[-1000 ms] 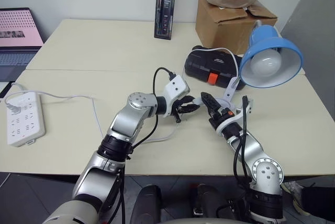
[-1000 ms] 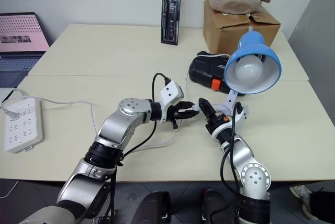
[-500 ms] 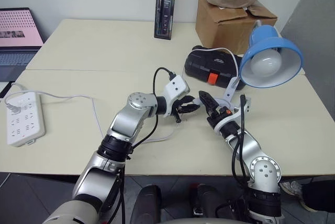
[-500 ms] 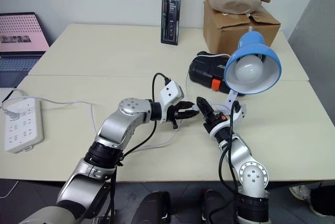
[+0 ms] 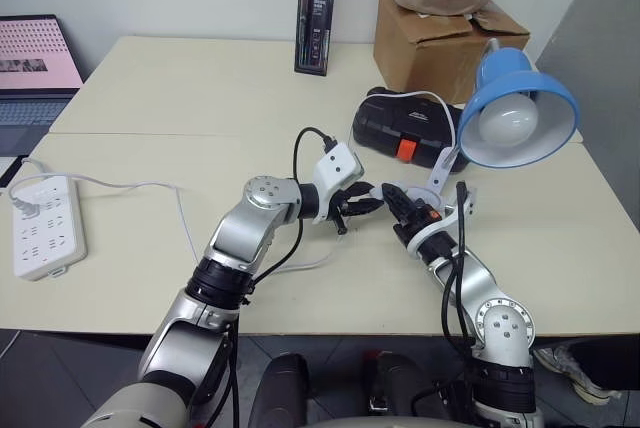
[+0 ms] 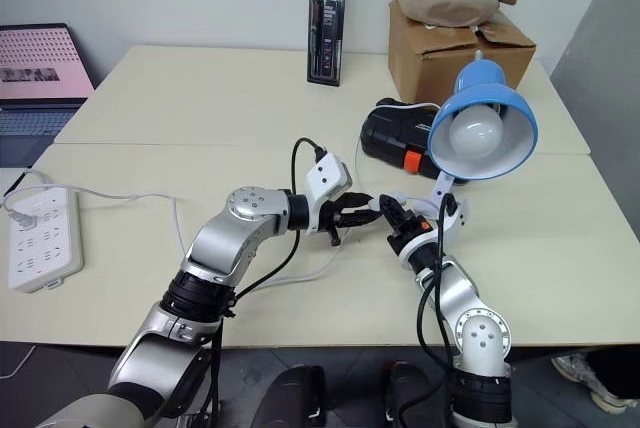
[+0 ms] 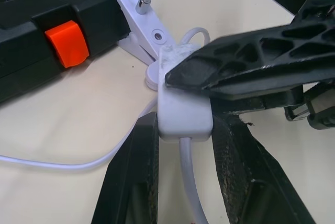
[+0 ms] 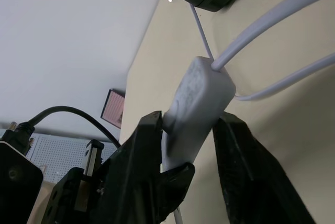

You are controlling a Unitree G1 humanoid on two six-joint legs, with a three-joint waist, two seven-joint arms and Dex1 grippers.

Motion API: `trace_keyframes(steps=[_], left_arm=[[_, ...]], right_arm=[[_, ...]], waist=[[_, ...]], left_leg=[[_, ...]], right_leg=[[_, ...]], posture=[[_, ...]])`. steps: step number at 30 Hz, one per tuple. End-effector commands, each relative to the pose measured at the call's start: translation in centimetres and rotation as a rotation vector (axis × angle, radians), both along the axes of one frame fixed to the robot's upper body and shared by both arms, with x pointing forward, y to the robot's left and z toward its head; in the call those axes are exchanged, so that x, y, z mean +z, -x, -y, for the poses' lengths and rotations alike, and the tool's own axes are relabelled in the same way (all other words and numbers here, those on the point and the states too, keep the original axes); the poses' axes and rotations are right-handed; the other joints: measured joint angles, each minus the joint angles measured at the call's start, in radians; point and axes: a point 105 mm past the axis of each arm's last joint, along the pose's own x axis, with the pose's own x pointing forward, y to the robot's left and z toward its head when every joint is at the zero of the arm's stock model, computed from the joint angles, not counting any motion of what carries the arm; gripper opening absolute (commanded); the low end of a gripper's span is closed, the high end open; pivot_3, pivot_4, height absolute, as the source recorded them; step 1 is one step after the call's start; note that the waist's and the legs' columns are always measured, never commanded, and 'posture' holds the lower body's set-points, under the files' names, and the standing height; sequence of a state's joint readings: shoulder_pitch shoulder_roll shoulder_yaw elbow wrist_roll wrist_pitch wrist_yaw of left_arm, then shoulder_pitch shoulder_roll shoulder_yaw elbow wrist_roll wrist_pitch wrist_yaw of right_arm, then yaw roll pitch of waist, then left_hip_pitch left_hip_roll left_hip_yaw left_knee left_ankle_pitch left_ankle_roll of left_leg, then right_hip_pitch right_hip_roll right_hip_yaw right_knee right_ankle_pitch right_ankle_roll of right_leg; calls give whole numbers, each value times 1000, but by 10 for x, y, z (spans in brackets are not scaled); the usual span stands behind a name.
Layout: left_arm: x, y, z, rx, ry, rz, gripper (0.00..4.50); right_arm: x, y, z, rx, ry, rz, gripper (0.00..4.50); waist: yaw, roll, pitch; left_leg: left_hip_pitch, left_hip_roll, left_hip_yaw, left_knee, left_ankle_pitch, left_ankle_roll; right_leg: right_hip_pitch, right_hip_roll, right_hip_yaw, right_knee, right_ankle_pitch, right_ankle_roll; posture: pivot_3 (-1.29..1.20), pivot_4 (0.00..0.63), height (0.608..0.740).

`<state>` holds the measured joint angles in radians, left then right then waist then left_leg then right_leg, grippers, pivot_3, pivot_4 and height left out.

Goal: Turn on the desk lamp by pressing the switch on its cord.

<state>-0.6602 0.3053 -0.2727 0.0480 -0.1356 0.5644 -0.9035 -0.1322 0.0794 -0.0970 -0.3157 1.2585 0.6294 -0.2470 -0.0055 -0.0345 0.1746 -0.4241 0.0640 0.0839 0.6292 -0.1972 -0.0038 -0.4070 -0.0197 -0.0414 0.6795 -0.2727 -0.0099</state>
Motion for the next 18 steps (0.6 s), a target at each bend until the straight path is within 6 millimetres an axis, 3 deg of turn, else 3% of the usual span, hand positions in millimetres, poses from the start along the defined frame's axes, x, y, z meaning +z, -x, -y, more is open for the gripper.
trace_keyframes(steps=[1,12,14,15,18], left_arm=[[14,4,7,-29,23,49,1098],[15,4,7,-32,23,56,1098],[15,4,7,-32,22,58,1098],[15,4,7,-31,21,59,1097],[15,3,5,-28,16,63,1097]], right_arm=[[11,0,-6,0,-58,26,553],[11,-1,0,-31,-76,28,480],[11,0,1,-27,-72,31,1178],[11,0,1,-25,-72,34,1252],[12,1,2,-20,-76,39,2033]], waist=[[0,0,0],[0,0,0],[0,0,0],[0,0,0],[0,0,0]], left_leg=[[0,0,0,0,0,0],[0,0,0,0,0,0],[0,0,0,0,0,0],[0,0,0,0,0,0],[0,0,0,0,0,0]], right_leg=[[0,0,0,0,0,0],[0,0,0,0,0,0],[0,0,0,0,0,0],[0,0,0,0,0,0],[0,0,0,0,0,0]], posture=[[0,150,740],[0,150,740],[0,150,740],[0,150,740],[0,150,740]])
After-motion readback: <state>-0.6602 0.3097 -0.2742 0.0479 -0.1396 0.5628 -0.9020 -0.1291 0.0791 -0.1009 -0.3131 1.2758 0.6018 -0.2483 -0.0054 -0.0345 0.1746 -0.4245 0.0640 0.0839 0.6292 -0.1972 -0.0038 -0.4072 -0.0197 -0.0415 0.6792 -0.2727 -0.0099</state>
